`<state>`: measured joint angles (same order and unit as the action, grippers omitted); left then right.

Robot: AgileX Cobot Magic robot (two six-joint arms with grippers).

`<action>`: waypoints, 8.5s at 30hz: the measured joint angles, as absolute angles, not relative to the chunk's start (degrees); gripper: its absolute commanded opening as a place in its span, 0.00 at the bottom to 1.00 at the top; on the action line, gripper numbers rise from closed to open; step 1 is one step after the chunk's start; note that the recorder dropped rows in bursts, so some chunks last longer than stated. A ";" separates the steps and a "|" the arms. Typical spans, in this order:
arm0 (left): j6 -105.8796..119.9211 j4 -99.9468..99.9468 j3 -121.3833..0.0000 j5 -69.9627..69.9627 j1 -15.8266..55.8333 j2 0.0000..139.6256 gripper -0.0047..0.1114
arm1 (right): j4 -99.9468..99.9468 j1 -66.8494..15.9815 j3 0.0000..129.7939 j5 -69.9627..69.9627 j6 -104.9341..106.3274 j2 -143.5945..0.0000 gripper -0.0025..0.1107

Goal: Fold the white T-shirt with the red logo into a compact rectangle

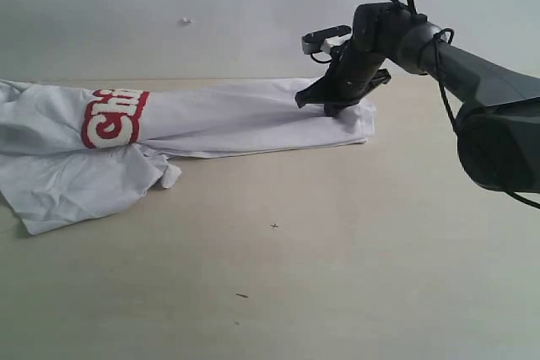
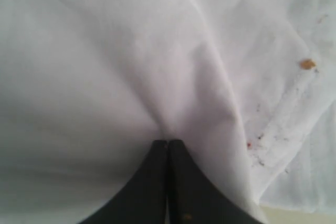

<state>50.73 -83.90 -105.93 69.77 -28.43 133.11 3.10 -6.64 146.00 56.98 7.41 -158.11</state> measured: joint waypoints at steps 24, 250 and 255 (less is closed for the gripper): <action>56.71 -59.67 -104.26 69.81 -18.45 126.12 0.04 | 14.12 -3.99 146.00 69.07 10.81 -147.01 0.02; 47.50 -46.12 -77.49 47.46 -4.50 107.03 0.04 | 40.33 8.32 84.66 60.27 25.94 -114.90 0.04; 47.50 -46.12 -77.49 47.60 -4.50 107.03 0.04 | 40.19 8.43 84.66 60.16 25.33 -113.60 0.31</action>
<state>47.50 -46.12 -77.49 47.60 -4.50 107.03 40.19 8.43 84.66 60.16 25.33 -113.60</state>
